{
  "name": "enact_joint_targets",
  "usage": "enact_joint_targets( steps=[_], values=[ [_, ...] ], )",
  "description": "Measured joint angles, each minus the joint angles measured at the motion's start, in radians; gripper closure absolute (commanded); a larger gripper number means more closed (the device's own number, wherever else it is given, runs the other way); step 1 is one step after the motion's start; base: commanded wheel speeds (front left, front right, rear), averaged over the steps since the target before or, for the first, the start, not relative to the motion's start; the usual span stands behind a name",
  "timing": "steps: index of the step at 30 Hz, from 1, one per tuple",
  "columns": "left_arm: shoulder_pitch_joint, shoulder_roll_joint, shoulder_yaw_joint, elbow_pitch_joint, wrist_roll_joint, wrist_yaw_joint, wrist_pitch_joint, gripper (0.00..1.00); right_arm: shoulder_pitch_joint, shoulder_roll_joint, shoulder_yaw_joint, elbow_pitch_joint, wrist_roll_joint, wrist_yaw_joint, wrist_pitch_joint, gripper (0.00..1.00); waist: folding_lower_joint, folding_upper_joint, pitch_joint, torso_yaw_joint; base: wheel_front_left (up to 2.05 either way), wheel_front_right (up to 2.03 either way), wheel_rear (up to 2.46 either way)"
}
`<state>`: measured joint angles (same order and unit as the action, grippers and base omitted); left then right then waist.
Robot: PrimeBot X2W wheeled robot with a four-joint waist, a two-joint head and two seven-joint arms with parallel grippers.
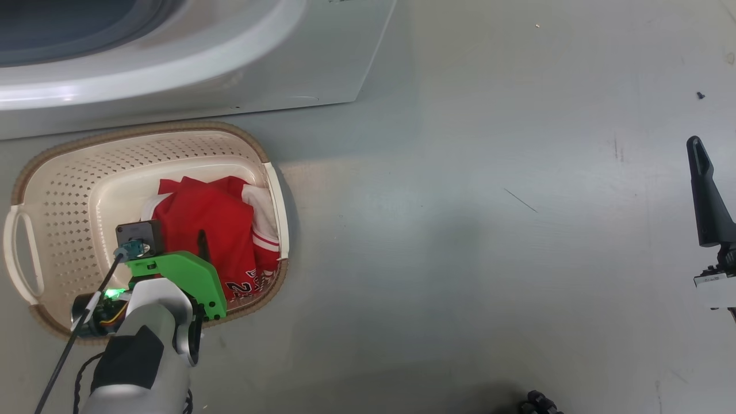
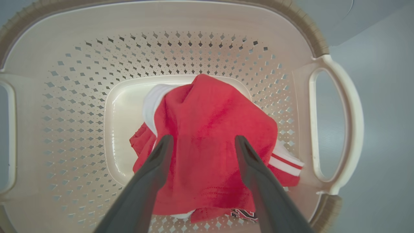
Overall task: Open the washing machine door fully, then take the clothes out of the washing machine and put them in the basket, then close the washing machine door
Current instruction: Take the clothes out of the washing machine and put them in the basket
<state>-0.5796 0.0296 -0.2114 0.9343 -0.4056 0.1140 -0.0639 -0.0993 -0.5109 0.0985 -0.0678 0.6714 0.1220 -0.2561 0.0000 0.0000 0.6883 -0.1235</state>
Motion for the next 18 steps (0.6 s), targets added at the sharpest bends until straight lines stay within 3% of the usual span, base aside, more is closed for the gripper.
enact_joint_targets(
  steps=[18],
  values=[
    [-0.002, -0.004, -0.078, 0.028, -0.069, -0.002, -0.125, 0.0, -0.017, 0.016, 0.001, 0.011, -0.006, 0.0, 0.0, 0.0, 0.0, 0.0, -0.105, 0.048, 0.0, 0.0, 0.0]
  ],
)
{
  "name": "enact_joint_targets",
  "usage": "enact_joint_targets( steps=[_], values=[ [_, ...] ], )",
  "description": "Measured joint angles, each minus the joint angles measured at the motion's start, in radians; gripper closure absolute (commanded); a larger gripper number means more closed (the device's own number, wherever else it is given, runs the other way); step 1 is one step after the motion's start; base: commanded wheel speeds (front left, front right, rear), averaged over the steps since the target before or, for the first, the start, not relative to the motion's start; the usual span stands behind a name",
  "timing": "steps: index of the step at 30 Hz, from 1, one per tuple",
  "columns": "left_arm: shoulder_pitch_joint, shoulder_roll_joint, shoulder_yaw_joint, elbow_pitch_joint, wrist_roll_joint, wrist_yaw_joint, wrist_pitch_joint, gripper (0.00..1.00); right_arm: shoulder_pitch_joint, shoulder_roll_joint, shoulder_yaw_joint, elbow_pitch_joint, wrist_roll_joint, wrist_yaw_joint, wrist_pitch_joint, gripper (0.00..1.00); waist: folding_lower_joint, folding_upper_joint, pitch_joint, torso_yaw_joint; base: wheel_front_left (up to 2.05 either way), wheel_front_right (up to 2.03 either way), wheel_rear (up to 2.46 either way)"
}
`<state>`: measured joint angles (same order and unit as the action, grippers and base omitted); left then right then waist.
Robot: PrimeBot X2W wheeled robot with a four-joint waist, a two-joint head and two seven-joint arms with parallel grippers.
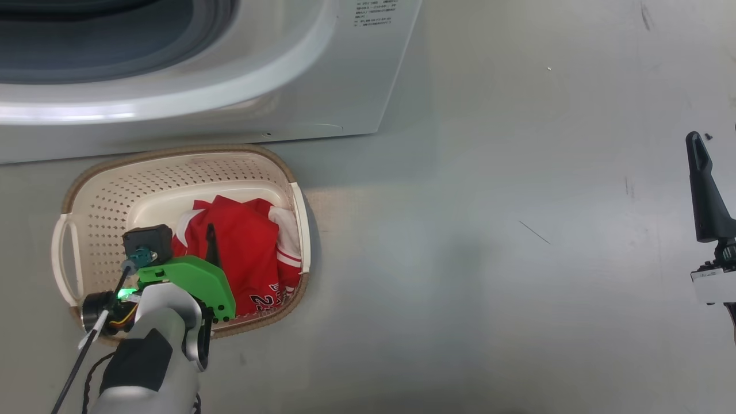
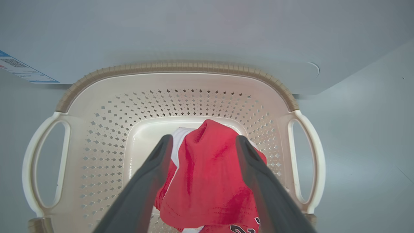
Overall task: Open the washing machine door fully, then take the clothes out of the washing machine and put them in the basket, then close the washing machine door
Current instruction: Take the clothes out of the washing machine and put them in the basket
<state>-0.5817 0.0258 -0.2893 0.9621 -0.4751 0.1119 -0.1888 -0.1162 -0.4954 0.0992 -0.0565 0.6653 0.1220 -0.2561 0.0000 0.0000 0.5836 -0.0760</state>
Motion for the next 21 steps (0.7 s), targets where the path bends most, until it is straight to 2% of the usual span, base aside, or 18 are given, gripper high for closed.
enact_joint_targets(
  steps=[4, 7, 9, 21],
  values=[
    [0.003, -0.001, -0.032, -0.009, 0.006, -0.016, -0.032, 0.0, 0.0, 0.011, -0.001, 0.004, -0.009, 0.0, 0.0, 0.0, 0.0, 0.0, -0.039, 0.02, 0.0, 0.0, 0.0],
    [0.004, -0.002, -0.041, -0.048, -0.009, -0.055, -0.052, 0.0, 0.001, 0.019, -0.002, 0.009, -0.01, 0.0, 0.0, 0.0, 0.0, 0.0, -0.07, 0.037, 0.0, 0.0, 0.0],
    [0.008, -0.002, -0.055, -0.067, -0.013, -0.064, -0.058, 0.0, 0.002, 0.023, -0.005, 0.014, -0.012, 0.0, 0.0, 0.0, 0.0, 0.0, -0.091, 0.05, 0.0, 0.0, 0.0],
    [0.052, -0.003, -0.108, -0.173, 0.039, -0.086, -0.063, 0.0, 0.032, 0.06, -0.013, 0.038, -0.042, 0.0, 0.0, 0.0, 0.0, 0.0, -0.213, 0.124, 0.0, 0.0, 0.0]
  ],
)
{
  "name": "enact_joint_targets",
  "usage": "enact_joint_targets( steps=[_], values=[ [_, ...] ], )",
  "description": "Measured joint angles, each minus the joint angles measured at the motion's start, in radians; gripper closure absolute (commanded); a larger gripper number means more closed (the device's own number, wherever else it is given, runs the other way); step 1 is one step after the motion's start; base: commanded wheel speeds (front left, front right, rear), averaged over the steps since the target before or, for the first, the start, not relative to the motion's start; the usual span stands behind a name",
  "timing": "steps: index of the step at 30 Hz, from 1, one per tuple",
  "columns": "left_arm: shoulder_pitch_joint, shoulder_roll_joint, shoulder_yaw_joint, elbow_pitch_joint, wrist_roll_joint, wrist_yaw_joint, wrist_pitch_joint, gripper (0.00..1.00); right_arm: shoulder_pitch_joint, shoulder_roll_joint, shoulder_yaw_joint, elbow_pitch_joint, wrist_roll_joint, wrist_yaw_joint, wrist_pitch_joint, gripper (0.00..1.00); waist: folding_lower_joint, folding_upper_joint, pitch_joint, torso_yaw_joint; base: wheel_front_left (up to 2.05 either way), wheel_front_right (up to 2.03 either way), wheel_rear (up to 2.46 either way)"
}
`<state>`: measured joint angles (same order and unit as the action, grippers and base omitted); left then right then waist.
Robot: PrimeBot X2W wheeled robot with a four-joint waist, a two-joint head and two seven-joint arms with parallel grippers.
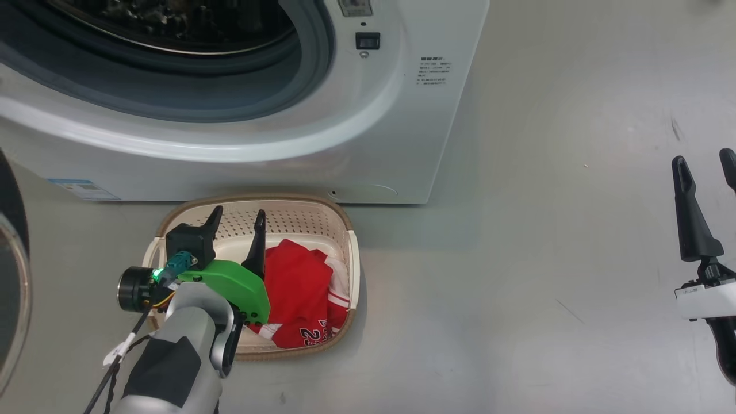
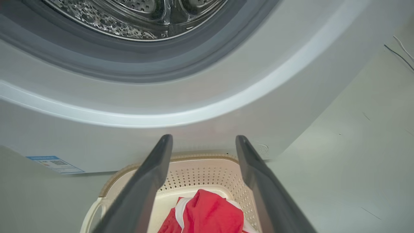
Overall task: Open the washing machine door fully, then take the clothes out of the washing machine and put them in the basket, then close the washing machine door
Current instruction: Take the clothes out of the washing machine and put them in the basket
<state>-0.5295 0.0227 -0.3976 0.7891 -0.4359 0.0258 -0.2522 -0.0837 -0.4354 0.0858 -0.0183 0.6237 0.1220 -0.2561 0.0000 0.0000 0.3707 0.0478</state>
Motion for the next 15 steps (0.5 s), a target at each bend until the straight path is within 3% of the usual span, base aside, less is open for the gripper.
enact_joint_targets(
  steps=[15],
  values=[
    [0.132, 0.023, 0.059, -0.262, 0.068, 0.022, 0.0, 0.0, 0.067, 0.068, -0.004, 0.035, -0.03, 0.0, 0.0, 0.0, 0.0, 0.0, -0.178, 0.085, 0.0, 0.0, 0.0]
  ],
)
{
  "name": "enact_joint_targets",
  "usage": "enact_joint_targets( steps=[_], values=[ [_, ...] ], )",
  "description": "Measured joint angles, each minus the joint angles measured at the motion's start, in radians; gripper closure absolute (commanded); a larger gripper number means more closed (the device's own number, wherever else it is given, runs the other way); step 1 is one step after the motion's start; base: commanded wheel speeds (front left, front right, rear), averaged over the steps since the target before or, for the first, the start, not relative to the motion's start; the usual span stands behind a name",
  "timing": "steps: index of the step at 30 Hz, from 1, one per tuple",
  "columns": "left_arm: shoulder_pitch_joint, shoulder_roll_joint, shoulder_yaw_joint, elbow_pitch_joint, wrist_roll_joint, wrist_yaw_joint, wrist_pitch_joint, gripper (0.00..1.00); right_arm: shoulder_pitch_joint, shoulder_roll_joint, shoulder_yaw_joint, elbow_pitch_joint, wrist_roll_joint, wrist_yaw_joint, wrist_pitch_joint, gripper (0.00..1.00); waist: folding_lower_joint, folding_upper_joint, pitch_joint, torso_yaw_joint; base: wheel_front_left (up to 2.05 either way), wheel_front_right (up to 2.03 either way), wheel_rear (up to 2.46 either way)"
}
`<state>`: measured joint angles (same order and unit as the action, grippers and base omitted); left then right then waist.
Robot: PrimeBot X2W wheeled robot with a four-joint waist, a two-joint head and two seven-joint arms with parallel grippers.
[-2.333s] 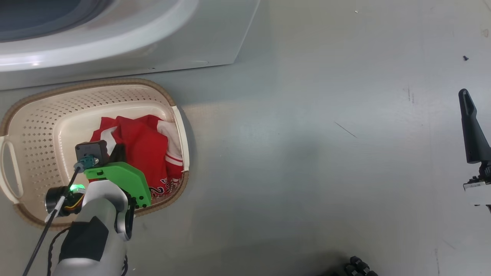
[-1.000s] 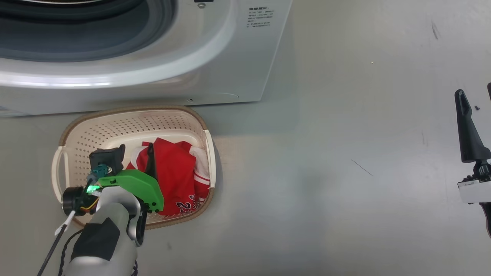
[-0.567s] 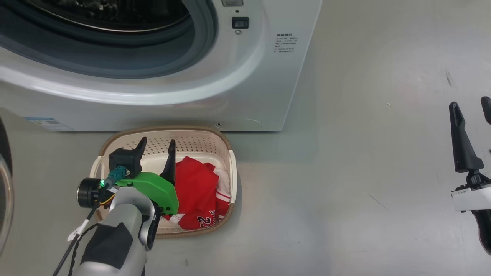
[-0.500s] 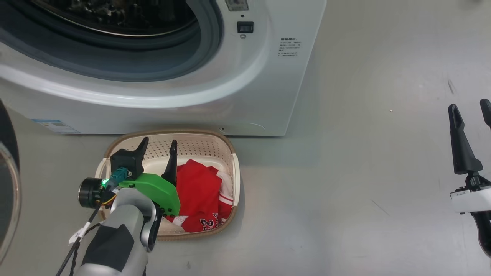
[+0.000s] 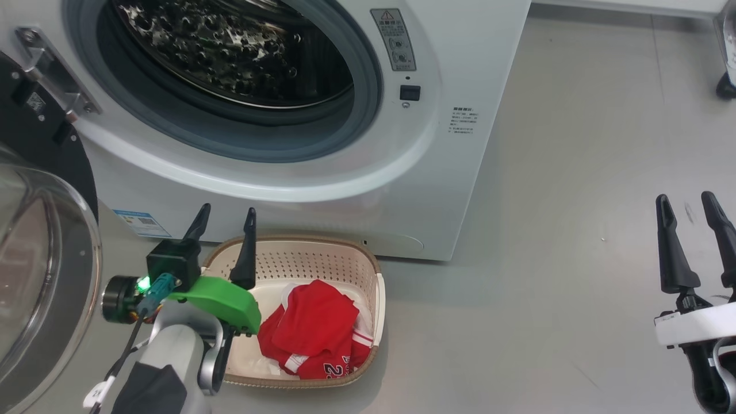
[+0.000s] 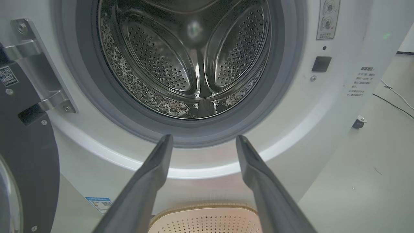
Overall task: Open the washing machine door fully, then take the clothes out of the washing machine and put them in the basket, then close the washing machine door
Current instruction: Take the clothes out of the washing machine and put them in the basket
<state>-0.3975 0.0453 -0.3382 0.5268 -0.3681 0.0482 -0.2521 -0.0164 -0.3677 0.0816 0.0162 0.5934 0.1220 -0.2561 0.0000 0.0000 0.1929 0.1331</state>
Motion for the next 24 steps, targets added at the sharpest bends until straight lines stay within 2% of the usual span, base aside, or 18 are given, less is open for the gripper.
enact_joint_targets(
  steps=[10, 24],
  values=[
    [0.172, 0.079, 0.077, -0.088, 0.002, 0.014, 0.0, 0.0, 0.031, 0.068, 0.051, 0.028, -0.034, 0.0, 0.0, 0.0, 0.0, 0.0, -0.122, 0.028, 0.0, 0.0, 0.0],
    [0.337, 0.081, 0.124, -0.229, -0.005, 0.02, 0.0, 0.0, 0.088, 0.114, 0.043, 0.044, -0.059, 0.0, 0.0, 0.0, 0.0, 0.0, -0.221, 0.012, 0.0, 0.0, 0.0]
  ],
)
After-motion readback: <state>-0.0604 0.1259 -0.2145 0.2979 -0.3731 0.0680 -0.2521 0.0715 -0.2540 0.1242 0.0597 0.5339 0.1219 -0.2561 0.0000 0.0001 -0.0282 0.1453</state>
